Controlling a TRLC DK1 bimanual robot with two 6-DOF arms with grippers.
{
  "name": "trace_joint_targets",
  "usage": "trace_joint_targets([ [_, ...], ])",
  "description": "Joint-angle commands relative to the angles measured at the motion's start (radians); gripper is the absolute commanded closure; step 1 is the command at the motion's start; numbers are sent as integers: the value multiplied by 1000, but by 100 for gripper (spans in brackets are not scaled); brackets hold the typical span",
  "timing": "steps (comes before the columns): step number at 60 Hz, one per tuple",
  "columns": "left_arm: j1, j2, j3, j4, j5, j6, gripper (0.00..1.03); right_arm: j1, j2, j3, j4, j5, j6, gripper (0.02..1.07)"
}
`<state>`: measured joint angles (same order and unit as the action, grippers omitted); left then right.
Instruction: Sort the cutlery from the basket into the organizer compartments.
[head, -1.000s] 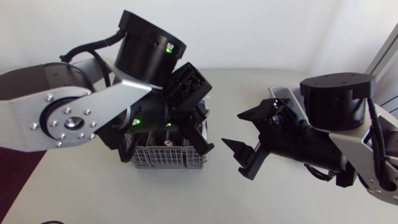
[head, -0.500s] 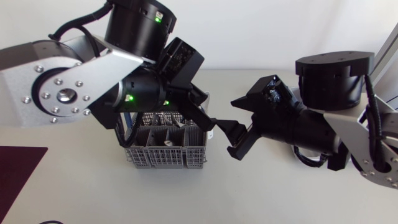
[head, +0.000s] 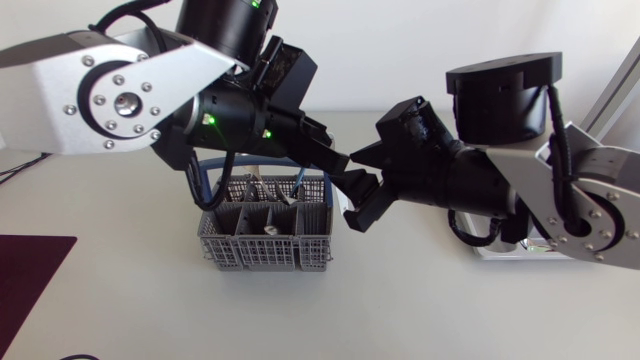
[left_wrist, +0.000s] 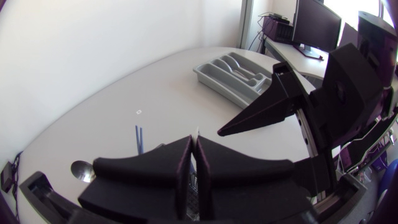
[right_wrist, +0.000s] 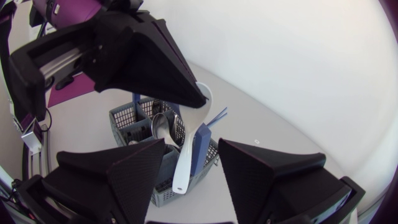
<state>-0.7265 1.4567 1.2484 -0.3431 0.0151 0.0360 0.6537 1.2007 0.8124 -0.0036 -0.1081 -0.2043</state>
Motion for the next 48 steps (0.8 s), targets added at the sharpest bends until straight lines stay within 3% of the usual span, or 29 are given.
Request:
trace_joint_targets([
  [1, 6, 16, 31, -7, 11, -30, 100, 4, 40, 33, -1, -8, 39, 51],
  [14, 9, 16, 31, -5, 26, -48, 100, -8, 99, 77, -21, -35, 57, 76],
  [26, 15, 13, 31, -4, 29, -48, 100, -23, 125, 97, -44, -107, 71, 90],
  [48, 13, 7, 28, 1, 32, -56, 100, -31, 148, 107, -81, -174, 68, 100],
])
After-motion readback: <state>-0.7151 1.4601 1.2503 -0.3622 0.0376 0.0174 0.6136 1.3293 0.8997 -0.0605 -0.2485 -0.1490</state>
